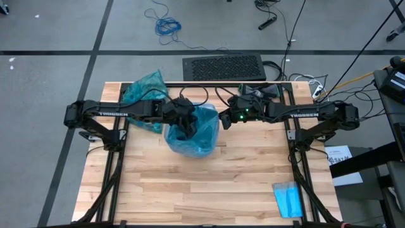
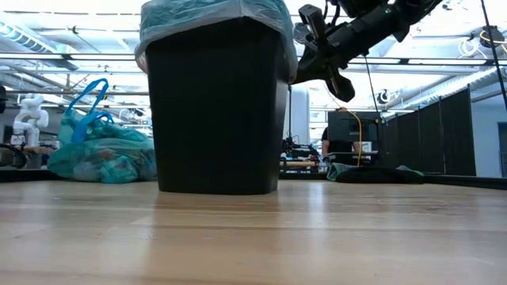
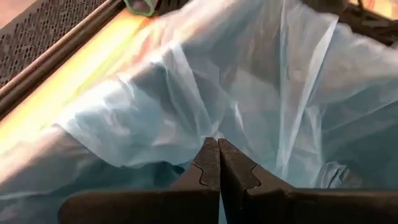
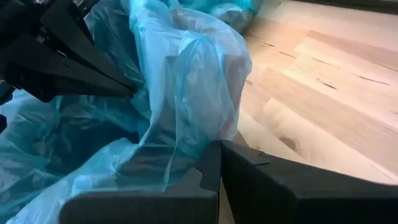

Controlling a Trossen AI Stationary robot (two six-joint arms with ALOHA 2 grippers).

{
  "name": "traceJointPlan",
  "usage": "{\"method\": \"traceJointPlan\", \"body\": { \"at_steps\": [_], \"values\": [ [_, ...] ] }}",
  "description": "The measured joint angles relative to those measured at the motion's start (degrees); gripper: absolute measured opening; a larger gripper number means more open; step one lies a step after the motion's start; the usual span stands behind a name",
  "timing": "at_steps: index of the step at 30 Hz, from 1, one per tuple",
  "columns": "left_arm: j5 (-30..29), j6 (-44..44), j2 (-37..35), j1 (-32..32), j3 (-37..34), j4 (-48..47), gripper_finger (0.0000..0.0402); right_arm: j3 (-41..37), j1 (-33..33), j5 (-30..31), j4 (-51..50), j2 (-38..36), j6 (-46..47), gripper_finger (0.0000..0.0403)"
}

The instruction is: Place trash/remove bag and relplace

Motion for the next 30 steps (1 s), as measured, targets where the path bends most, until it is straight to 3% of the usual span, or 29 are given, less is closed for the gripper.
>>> {"method": "traceJointPlan", "body": {
  "at_steps": [11,15,22,30],
  "values": [
    [3.5,5.0,-7.0,-0.2,3.8,-0.5,0.0,0.0,0.4,0.1,-0.6,-0.1,0.0,0.0],
    [6.6,5.5,-8.0,-1.0,4.7,-9.3,0.0,0.0,0.4,0.1,-0.7,-0.2,0.0,0.0],
    [-4.8,4.0,-12.9,-6.1,5.3,-16.8,0.0,0.0,0.4,3.0,-3.8,-3.5,-1.9,0.0017],
    [-11.2,-1.5,-20.8,-7.6,5.4,-21.9,0.0,0.0,0.3,7.7,-17.0,-8.2,-2.1,0.0109]
  ]
}}
